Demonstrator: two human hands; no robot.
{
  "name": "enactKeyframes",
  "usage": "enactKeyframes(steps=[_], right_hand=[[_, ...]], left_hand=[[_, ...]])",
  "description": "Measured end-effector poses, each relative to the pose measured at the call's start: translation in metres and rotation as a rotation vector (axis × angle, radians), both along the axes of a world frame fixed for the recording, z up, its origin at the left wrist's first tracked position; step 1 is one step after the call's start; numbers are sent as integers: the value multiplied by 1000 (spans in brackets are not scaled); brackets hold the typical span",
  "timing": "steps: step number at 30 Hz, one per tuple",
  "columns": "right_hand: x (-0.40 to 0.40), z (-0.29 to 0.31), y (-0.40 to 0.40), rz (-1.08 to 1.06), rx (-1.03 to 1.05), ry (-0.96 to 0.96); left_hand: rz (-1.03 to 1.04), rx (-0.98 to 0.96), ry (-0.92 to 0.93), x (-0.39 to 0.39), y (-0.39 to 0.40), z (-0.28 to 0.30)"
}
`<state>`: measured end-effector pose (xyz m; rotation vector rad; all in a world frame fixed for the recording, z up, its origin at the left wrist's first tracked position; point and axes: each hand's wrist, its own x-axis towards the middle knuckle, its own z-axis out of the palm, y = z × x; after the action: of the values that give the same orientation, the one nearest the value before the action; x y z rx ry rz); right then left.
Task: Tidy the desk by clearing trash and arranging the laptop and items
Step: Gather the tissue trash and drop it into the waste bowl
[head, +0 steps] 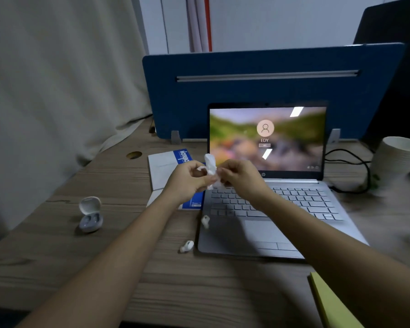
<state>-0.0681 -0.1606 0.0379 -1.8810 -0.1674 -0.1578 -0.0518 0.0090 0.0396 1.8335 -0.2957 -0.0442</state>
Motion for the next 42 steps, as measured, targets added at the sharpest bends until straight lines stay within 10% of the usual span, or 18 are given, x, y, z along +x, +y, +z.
enactKeyframes(steps=[29,42], right_hand=[[-184,22,-200,-294,8,-64],[-236,16,-277,-546,-383,-34]], left_hand=[[-551,115,-140,-108,-194,4],[-643,657,-489,-161,-255,-20]])
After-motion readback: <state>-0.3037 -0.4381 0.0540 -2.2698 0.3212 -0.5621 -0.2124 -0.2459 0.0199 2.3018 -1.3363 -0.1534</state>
